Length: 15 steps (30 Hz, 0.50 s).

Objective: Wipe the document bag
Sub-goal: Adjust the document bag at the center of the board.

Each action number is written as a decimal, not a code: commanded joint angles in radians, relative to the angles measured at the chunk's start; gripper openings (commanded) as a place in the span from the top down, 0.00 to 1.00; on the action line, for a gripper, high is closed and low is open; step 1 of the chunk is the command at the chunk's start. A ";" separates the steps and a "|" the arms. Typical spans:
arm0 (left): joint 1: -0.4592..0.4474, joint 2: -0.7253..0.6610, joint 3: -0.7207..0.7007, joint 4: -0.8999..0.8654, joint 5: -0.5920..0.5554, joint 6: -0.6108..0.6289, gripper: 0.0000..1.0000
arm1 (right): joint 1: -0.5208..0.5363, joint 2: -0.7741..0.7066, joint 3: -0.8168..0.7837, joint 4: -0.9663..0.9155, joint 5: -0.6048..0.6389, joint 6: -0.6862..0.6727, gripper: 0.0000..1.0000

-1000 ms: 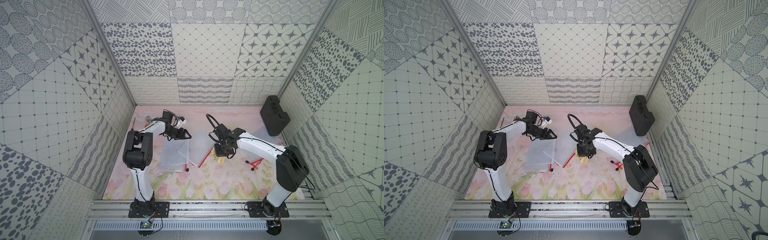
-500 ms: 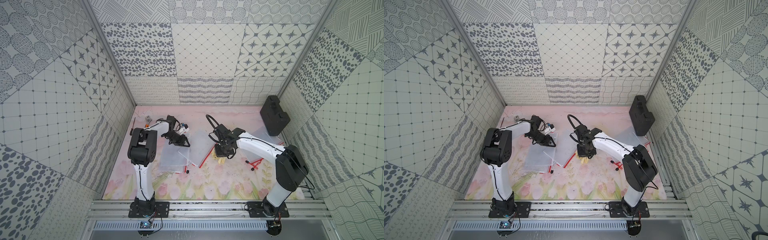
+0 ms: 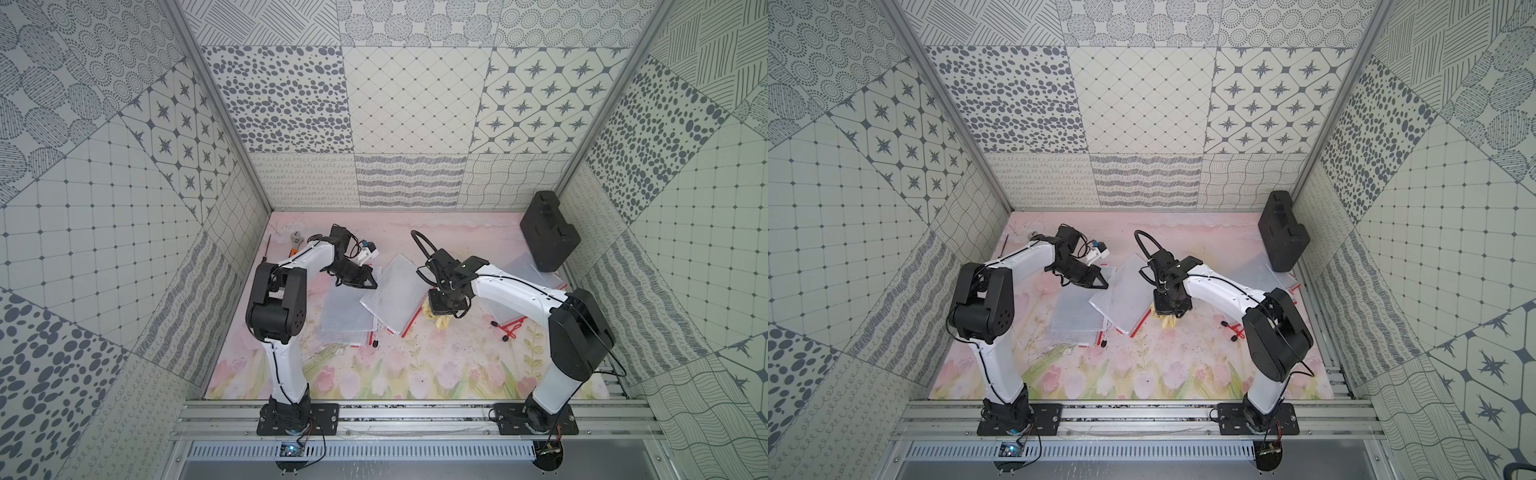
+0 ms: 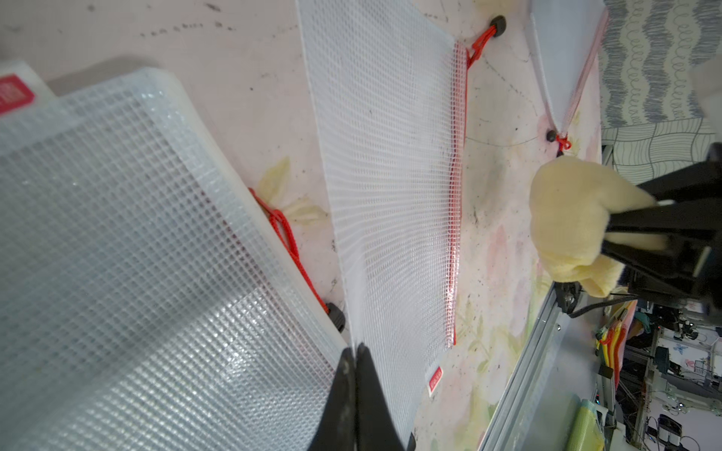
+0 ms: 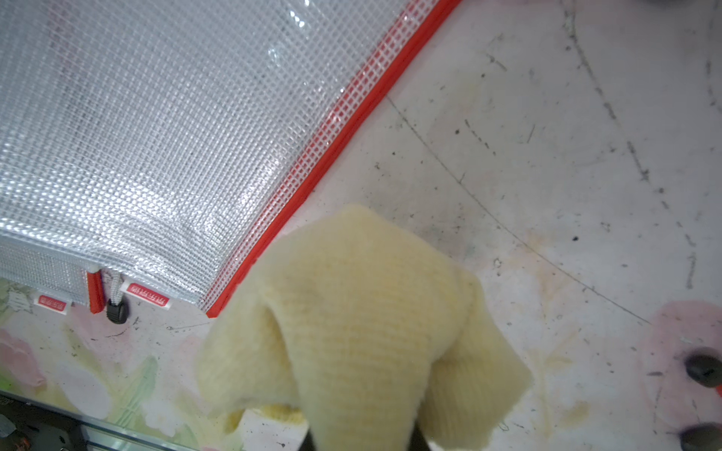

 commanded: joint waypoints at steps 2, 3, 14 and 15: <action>-0.041 -0.133 -0.093 0.140 0.000 -0.268 1.00 | 0.005 -0.067 0.005 -0.005 0.034 -0.018 1.00; -0.056 -0.164 -0.131 0.182 -0.017 -0.323 1.00 | 0.006 -0.076 0.011 -0.010 0.045 -0.018 1.00; -0.370 -0.456 -0.627 0.621 -0.449 -1.035 1.00 | 0.036 -0.087 -0.015 0.119 -0.103 0.001 1.00; -0.397 -0.462 -0.636 0.631 -0.478 -1.066 1.00 | 0.053 -0.078 -0.012 0.129 -0.115 0.007 1.00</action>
